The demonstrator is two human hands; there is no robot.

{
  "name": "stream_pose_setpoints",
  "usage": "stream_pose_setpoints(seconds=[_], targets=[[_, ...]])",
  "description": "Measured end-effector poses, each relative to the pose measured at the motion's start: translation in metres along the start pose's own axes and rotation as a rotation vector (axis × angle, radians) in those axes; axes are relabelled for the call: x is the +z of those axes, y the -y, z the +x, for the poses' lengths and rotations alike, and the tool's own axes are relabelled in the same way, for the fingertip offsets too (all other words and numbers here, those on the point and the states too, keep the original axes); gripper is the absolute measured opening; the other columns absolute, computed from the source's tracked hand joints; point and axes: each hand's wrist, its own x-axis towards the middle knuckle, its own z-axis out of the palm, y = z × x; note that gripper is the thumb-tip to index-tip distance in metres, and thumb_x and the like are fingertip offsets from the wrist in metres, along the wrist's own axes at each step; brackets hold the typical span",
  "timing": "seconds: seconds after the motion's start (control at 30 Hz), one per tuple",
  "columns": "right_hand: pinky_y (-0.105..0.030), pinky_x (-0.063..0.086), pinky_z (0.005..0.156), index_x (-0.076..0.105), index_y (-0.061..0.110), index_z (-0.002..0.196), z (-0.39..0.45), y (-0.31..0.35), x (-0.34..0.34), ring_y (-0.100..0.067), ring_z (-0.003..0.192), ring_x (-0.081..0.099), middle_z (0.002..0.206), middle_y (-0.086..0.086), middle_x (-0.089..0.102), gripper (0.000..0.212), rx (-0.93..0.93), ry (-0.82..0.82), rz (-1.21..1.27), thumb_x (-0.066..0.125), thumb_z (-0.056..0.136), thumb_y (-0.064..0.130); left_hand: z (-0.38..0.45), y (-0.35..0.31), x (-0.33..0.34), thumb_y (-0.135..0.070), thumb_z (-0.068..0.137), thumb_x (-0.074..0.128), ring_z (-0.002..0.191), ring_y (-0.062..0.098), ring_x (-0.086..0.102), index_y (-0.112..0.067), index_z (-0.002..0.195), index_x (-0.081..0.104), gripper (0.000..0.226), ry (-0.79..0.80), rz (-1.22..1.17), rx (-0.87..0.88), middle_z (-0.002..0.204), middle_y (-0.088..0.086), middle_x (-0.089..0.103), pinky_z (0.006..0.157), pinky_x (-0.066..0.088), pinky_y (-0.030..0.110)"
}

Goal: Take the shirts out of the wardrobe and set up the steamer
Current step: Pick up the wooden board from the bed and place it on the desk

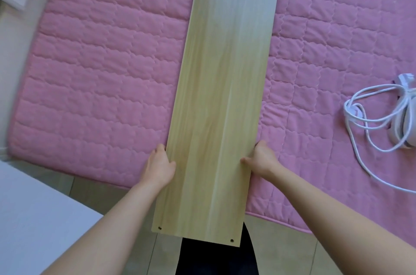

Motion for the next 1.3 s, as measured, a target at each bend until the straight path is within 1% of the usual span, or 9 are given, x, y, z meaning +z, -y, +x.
stream_pose_setpoints(seconds=[0.07,0.2,0.3,0.4,0.6,0.8,0.97,1.13,1.3], targets=[[-0.034,0.047,0.076,0.054,0.006,0.095,0.000,0.003,-0.010,-0.037,0.104,0.061,0.114,-0.022,0.063,0.010,-0.035,0.016,-0.059,0.055,0.088,0.014,-0.003,-0.005,-0.002,-0.018,0.087,0.057,0.116,0.041,0.052,-0.004,0.124,0.041,0.042,-0.041,0.033,-0.005,0.126,0.022,0.053,0.093,0.045,0.046],[-0.031,0.045,0.065,0.042,0.017,0.056,0.017,0.019,-0.041,-0.032,0.083,0.060,0.083,-0.019,0.066,0.033,-0.095,-0.024,-0.123,0.047,0.087,0.009,0.006,-0.034,-0.017,-0.012,0.085,0.058,0.119,0.039,0.049,-0.007,0.136,0.034,0.057,-0.266,-0.038,0.070,0.133,0.018,0.045,0.094,0.042,0.047],[-0.027,0.037,0.051,0.053,0.007,0.071,0.046,0.036,-0.068,-0.028,0.071,0.054,0.073,-0.014,0.057,0.015,-0.100,-0.101,0.005,0.050,0.085,0.011,0.034,-0.062,-0.033,-0.013,0.084,0.059,0.123,0.035,0.047,-0.006,0.138,0.035,0.059,-0.278,-0.181,0.139,0.136,0.017,0.045,0.100,0.040,0.044],[-0.035,0.051,0.069,0.060,0.006,0.090,0.075,0.052,-0.091,-0.031,0.080,0.060,0.090,-0.015,0.062,0.011,-0.123,-0.153,0.192,0.054,0.084,0.013,0.068,-0.091,-0.048,-0.016,0.083,0.058,0.120,0.030,0.051,-0.009,0.131,0.042,0.051,-0.257,-0.384,0.090,0.130,0.012,0.054,0.101,0.041,0.041],[-0.046,0.052,0.089,0.024,-0.001,0.140,0.093,0.072,-0.101,-0.033,0.113,0.056,0.127,-0.013,0.052,0.084,-0.042,-0.182,0.320,0.074,0.081,0.031,0.105,-0.117,-0.069,-0.024,0.083,0.061,0.112,0.027,0.057,-0.010,0.124,0.050,0.044,-0.211,-0.396,0.032,0.123,0.008,0.061,0.091,0.044,0.033],[-0.045,0.055,0.065,0.033,0.000,0.133,0.088,0.066,-0.089,-0.033,0.097,0.060,0.110,-0.013,0.054,0.081,0.010,-0.149,0.311,0.079,0.076,0.033,0.109,-0.103,-0.065,-0.023,0.069,0.080,0.116,0.028,0.056,-0.008,0.123,0.046,0.066,-0.106,-0.328,0.104,0.124,0.011,0.058,0.099,0.045,0.041],[-0.045,0.051,0.088,0.030,-0.002,0.130,0.069,0.054,-0.066,-0.037,0.115,0.055,0.128,-0.020,0.052,0.080,0.003,-0.162,0.218,0.079,0.077,0.032,0.093,-0.086,-0.055,-0.020,0.061,0.086,0.115,0.029,0.057,-0.008,0.126,0.046,0.077,-0.039,-0.339,0.015,0.124,0.011,0.060,0.099,0.046,0.044],[-0.036,0.045,0.077,0.031,-0.005,0.128,0.044,0.038,-0.038,-0.037,0.116,0.054,0.127,-0.020,0.052,0.078,-0.009,-0.094,0.127,0.078,0.078,0.034,0.062,-0.056,-0.047,-0.019,0.063,0.086,0.110,0.029,0.057,-0.015,0.115,0.041,0.069,-0.002,-0.327,0.012,0.120,0.011,0.058,0.096,0.048,0.046],[-0.038,0.042,0.087,0.035,-0.008,0.124,0.026,0.028,-0.016,-0.038,0.120,0.050,0.129,-0.025,0.052,0.065,-0.059,-0.122,0.072,0.073,0.084,0.027,0.032,-0.045,-0.053,-0.020,0.070,0.083,0.113,0.029,0.055,-0.010,0.126,0.039,0.072,-0.019,-0.276,0.064,0.123,0.010,0.055,0.097,0.045,0.042]])
